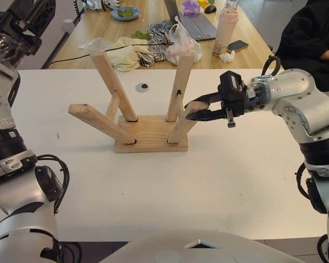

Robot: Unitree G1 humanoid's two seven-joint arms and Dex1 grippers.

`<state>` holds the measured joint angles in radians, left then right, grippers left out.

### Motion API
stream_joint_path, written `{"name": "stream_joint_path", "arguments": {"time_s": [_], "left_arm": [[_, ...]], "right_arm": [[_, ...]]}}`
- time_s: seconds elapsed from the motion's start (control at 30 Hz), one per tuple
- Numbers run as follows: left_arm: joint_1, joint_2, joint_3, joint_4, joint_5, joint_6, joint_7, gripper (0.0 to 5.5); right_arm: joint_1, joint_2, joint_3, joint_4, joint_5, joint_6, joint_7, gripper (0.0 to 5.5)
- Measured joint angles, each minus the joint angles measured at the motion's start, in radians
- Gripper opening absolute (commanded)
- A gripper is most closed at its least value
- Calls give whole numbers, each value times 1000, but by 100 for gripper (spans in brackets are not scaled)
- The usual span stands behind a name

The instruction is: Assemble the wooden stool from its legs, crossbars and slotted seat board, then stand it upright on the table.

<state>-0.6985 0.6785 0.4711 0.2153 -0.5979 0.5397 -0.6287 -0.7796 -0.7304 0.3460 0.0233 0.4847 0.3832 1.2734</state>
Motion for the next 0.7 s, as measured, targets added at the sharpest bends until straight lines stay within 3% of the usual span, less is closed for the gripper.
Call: {"name": "stream_joint_path", "arguments": {"time_s": [0.17, 0.2, 0.37, 0.53, 0.7], "left_arm": [[91, -36, -4, -3, 20, -60, 18, 332], [111, -43, -6, -5, 30, -76, 20, 332], [191, -73, -14, -9, 47, -124, 35, 332], [217, -93, -29, -3, 58, -156, 39, 332], [227, -73, -135, 98, 230, -256, 60, 332]], "right_arm": [[-138, 15, 40, 256, -85, -95, 93, 104], [-155, 16, 45, 286, -101, -108, 111, 141], [-115, 17, 112, 396, -227, -117, 207, 220], [-119, 31, 95, 430, -286, -145, 232, 220], [-108, 43, 85, 453, -385, -197, 185, 220]]}}
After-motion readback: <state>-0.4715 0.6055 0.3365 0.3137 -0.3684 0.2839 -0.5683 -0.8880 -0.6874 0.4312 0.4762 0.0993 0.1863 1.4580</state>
